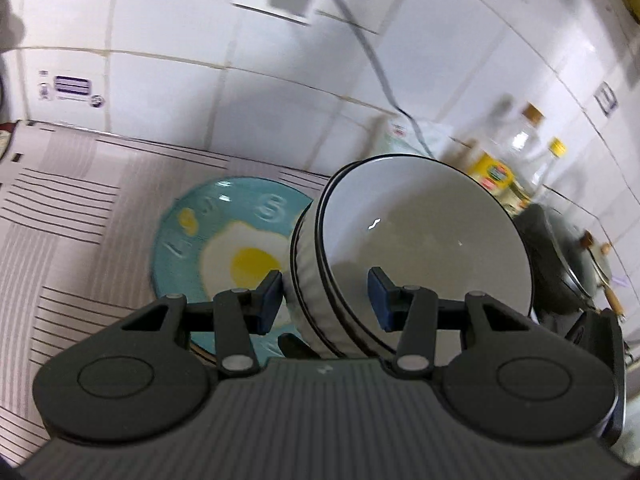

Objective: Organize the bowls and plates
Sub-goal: 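Lift the bowl stack and carry it over the teal egg plates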

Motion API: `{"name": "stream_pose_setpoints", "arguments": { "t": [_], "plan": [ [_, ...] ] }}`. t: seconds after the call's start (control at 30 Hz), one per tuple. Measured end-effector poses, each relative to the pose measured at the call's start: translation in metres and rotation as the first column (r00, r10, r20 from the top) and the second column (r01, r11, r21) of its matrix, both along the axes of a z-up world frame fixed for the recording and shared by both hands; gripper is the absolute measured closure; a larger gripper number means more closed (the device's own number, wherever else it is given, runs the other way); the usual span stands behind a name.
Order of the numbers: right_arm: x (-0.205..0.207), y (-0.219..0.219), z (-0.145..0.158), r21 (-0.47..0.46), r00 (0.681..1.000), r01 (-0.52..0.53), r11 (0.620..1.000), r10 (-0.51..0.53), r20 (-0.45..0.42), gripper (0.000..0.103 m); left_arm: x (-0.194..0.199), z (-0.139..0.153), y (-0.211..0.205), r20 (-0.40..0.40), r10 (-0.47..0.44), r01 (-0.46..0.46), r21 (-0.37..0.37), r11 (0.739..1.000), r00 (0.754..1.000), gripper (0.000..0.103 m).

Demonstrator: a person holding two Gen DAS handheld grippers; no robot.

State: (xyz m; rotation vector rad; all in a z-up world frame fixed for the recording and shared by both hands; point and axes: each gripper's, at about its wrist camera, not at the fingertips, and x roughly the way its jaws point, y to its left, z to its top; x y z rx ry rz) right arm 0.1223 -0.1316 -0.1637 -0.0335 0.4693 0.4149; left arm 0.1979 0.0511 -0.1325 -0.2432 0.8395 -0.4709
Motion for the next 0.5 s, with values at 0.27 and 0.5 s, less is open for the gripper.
{"name": "stream_pose_setpoints", "arguments": {
  "t": [0.27,0.5],
  "plan": [
    [0.037,0.027,-0.023,0.024,0.998,-0.056,0.998,0.057,-0.035,0.002,0.04,-0.021,0.021,-0.034,0.048,-0.047,0.014,0.999,0.998,0.058],
    [0.056,0.042,-0.04,0.006,0.993,-0.064,0.998,0.064,-0.097,0.002,0.058,-0.039,0.026,-0.067,0.041,-0.04,0.018,0.999,0.997,0.058]
  ]
}}
